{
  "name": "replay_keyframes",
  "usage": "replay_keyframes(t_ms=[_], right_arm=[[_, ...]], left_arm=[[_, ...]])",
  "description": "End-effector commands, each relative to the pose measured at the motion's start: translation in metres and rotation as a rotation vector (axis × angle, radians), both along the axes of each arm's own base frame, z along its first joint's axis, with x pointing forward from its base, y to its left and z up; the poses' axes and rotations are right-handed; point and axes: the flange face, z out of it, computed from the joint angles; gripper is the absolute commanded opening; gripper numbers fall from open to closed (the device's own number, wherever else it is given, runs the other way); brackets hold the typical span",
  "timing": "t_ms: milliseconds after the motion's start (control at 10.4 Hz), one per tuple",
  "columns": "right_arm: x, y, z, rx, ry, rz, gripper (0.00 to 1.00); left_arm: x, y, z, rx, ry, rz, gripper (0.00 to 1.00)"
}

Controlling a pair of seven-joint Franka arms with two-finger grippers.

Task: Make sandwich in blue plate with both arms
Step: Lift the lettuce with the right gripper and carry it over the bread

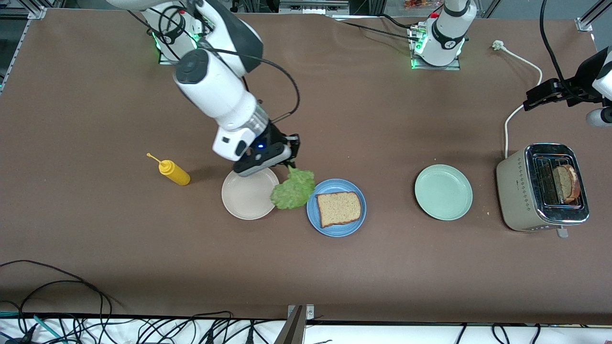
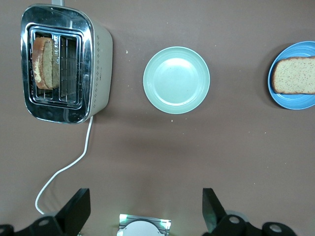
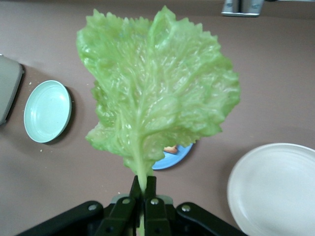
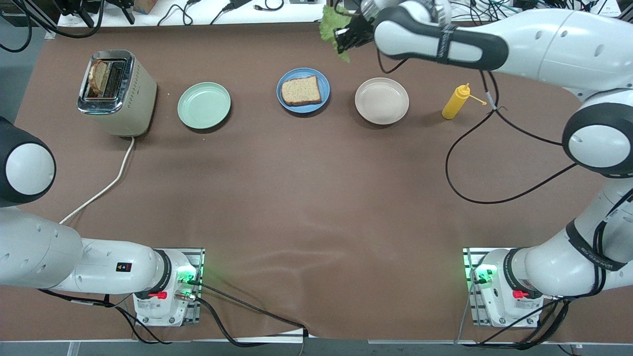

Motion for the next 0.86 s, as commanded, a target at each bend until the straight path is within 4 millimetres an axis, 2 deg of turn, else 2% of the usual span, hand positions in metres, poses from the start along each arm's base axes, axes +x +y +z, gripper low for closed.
replay_keyframes(t_ms=[0, 96, 287, 479, 575, 766], right_arm=[[-0.012, 0.049, -0.042, -0.02, -0.053, -0.013, 0.0], [-0.024, 0.068, -0.062, -0.05, -0.084, 0.013, 0.0], [-0.034, 0.089, -0.108, -0.09, -0.159, 0.076, 0.0], [-0.036, 0.111, -0.127, -0.088, -0.23, 0.08, 0.0], [-0.028, 0.121, -0.138, -0.109, -0.263, 0.078, 0.0], [-0.021, 0.128, -0.163, -0.126, -0.277, 0.064, 0.0]], left_arm=[[0.001, 0.0, 0.006, 0.031, 0.002, 0.002, 1.0], [0.001, 0.001, 0.006, 0.031, 0.002, 0.004, 1.0], [0.001, 0.001, 0.006, 0.031, 0.002, 0.004, 1.0], [0.002, 0.001, 0.005, 0.031, 0.002, 0.004, 1.0], [0.002, 0.002, 0.005, 0.031, 0.002, 0.005, 1.0], [0.002, 0.004, 0.005, 0.031, 0.002, 0.008, 1.0]])
